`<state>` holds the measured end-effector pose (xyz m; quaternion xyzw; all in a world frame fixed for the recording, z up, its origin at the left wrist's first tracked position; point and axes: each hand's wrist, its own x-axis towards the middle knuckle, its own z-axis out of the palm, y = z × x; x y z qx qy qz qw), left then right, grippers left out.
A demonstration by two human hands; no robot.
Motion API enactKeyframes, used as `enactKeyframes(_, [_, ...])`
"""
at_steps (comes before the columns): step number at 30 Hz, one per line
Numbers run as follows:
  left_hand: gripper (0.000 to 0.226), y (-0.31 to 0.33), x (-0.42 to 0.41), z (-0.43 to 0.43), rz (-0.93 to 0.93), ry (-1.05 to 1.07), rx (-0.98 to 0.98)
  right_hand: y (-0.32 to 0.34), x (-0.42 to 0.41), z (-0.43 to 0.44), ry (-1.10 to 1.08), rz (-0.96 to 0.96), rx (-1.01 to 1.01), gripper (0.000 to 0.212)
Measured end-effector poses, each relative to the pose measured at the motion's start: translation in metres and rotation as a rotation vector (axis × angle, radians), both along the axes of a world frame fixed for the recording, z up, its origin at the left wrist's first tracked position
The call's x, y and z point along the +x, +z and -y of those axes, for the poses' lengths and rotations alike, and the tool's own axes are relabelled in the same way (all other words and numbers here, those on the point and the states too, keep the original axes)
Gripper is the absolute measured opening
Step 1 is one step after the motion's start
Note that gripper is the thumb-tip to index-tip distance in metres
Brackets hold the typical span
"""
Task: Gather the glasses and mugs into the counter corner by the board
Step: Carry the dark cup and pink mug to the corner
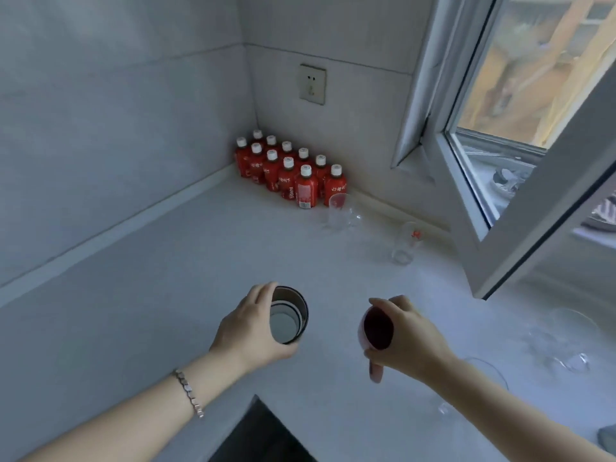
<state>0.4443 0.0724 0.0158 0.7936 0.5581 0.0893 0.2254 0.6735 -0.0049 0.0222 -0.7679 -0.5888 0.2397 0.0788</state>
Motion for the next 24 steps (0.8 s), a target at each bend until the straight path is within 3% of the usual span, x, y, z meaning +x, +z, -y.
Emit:
enactKeyframes(6, [0.097,0.012,-0.096,0.118,0.019,0.331,0.044,0.01,-0.079,0.028,0.338,0.007,0.046,0.082])
enactKeyframes(17, [0.095,0.03,-0.278,0.296,-0.001,0.856,0.03,0.026,-0.304,0.097,0.847,-0.073,0.035,0.083])
enactKeyframes(19, [0.095,0.032,-0.363,0.367,0.016,1.019,0.015,0.025,-0.407,0.134,1.004,-0.04,0.03,0.083])
enactKeyframes(24, [0.092,0.029,-0.438,0.416,0.001,1.08,0.019,0.029,-0.485,0.16,1.042,-0.036,0.017,0.082])
